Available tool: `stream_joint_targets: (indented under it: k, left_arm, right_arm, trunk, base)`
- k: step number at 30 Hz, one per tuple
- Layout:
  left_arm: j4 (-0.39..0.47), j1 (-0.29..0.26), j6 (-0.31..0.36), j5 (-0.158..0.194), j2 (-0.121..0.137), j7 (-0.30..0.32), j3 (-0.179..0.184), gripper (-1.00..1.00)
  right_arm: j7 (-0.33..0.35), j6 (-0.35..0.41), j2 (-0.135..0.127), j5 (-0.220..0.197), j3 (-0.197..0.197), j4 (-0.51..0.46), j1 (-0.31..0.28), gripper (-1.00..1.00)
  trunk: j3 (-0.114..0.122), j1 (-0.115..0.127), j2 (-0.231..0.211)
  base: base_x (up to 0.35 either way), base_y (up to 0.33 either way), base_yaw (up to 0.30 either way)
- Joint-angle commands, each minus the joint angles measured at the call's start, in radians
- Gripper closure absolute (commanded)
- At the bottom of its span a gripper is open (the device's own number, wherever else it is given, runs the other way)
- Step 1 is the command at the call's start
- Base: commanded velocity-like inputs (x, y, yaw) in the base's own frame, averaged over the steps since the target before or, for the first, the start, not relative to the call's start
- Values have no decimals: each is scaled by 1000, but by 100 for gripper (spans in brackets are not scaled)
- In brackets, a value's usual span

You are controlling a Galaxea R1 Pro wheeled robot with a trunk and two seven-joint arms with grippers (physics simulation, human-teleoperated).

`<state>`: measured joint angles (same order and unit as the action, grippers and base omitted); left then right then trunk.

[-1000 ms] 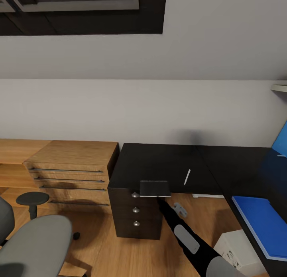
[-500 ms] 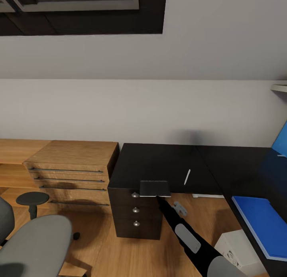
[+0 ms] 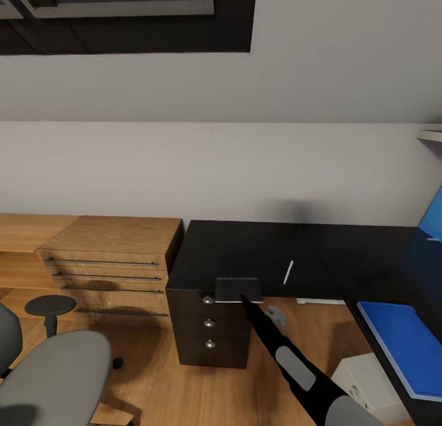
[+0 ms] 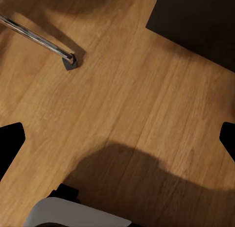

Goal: In the bedroom, organize the workspace by keeping the computer under the desk, ensuring the monitor is on the desk, placing the keyboard on the desk next to the monitor, placing the mouse on the desk next to the keyboard, moving the folder from the swivel chair onto the desk next to the mouse, stacking the notebook on top of the folder with the pen on top of the notebook, and positioning the swivel chair next to the desk.

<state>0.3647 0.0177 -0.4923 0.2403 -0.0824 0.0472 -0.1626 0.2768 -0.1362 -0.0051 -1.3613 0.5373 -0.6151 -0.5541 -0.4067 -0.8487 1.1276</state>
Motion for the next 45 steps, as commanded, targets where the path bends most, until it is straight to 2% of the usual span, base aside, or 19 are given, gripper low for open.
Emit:
stream_joint_targets:
  k: [1, 7, 14, 21, 25, 31, 40, 45]
  left_arm:
    - [2, 1, 0, 8, 0, 5, -2, -100]
    - [2, 1, 0, 8, 0, 5, -2, -100]
    - [2, 1, 0, 8, 0, 5, -2, -100]
    - [2, 1, 0, 8, 0, 5, -2, -100]
    - [2, 1, -1, 7, -1, 5, -2, -100]
    - [3, 1, -1, 7, -3, 5, -2, -100]
    - [3, 1, -2, 8, -3, 5, -3, -100]
    - [3, 1, -2, 8, -3, 5, -3, -100]
  right_arm:
    - [7, -7, -3, -17, 7, 2, -1, -100]
    - [18, -7, -17, -76, 7, 3, 3, -100]
    - [21, 9, -25, -195, 7, 3, 11, -100]
    - [22, 112, -46, -329, 7, 3, 16, -100]
    - [22, 187, -53, -384, 6, 4, 17, -100]
    - [23, 244, -58, -417, 5, 19, 17, -100]
    - [24, 262, -60, -427, 4, 28, 17, -100]
    - [25, 264, -61, -428, 4, 30, 17, -100]
  trunk:
    - [-1, 0, 1]
    - [-1, 0, 1]
    - [-1, 0, 1]
    - [-1, 0, 1]
    - [-1, 0, 1]
    - [-1, 0, 1]
    - [-1, 0, 1]
    - [-17, -19, 36]
  base:
    - [0, 0, 0]
    - [0, 0, 0]
    - [0, 0, 0]
    - [0, 0, 0]
    - [0, 0, 0]
    - [0, 0, 0]
    - [0, 0, 0]
    - [0, 0, 0]
